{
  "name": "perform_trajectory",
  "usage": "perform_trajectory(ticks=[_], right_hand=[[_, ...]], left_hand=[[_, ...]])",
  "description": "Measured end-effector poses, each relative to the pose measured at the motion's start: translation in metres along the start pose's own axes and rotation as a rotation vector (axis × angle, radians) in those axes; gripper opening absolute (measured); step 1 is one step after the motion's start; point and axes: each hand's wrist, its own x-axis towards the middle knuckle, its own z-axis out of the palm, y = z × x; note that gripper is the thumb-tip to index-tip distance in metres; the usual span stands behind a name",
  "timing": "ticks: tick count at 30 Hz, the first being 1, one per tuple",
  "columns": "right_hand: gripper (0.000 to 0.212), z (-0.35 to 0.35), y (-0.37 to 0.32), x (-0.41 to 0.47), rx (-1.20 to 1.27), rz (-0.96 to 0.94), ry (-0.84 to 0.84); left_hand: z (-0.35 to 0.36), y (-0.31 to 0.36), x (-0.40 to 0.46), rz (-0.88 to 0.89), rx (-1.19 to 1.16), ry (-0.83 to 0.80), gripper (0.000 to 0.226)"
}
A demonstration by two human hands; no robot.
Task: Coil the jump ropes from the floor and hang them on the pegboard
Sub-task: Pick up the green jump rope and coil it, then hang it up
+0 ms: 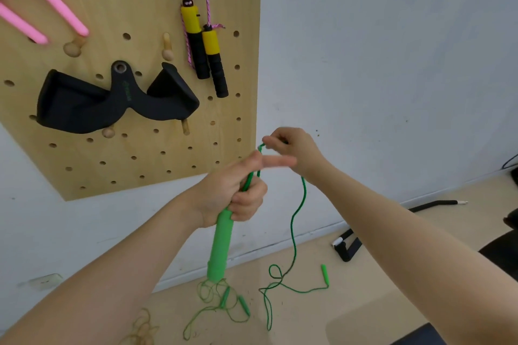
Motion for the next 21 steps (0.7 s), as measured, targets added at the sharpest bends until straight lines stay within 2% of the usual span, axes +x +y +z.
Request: perform_trajectory(ticks=[2, 3, 6, 7, 9, 11, 13, 15, 17, 19, 21], right_hand=[[0.027, 0.018, 0.002, -0.007, -0.114, -0.034, -0.184], [0.032, 0.025, -0.001, -0.013, -0.14, -0.022, -0.273], [0.032, 0.034, -0.007, -0.026, 0.012, 0.123, -0.575], [0.027, 0.032, -0.007, -0.029, 0.03, 0.163, -0.699], [0.029, 0.027, -0.009, -0.033, -0.046, 0.207, -0.908], [0.032, 0.021, -0.015, -0.037, -0.094, 0.182, -1.019], [0.026, 0.014, -0.026, -0.036, -0.097, 0.034, -0.995], [0.017, 0.006, -0.035, -0.029, -0.068, -0.139, -0.822], [0.011, -0.002, -0.038, -0.017, 0.001, -0.22, -0.582], [0.007, -0.008, -0.037, -0.006, 0.075, -0.256, -0.358], [0.012, -0.011, -0.03, 0.001, 0.205, -0.231, -0.218]], left_hand=[[-0.007, 0.004, 0.003, 0.11, -0.034, 0.108, 0.042], [-0.011, 0.006, 0.005, 0.144, -0.023, 0.218, 0.038], [-0.029, 0.007, 0.009, 0.17, -0.061, 0.567, 0.032], [-0.04, 0.002, 0.01, 0.159, -0.091, 0.669, 0.03], [-0.056, -0.008, 0.009, 0.083, -0.062, 0.868, 0.028], [-0.063, -0.017, 0.007, -0.06, 0.157, 1.007, 0.029], [-0.059, -0.023, 0.003, -0.183, 0.563, 0.951, 0.026], [-0.049, -0.026, 0.002, -0.191, 0.826, 0.785, 0.029], [-0.039, -0.022, 0.004, -0.167, 0.749, 0.65, 0.032], [-0.031, -0.015, 0.006, -0.145, 0.488, 0.514, 0.033], [-0.023, -0.006, 0.01, -0.063, 0.198, 0.459, 0.033]])
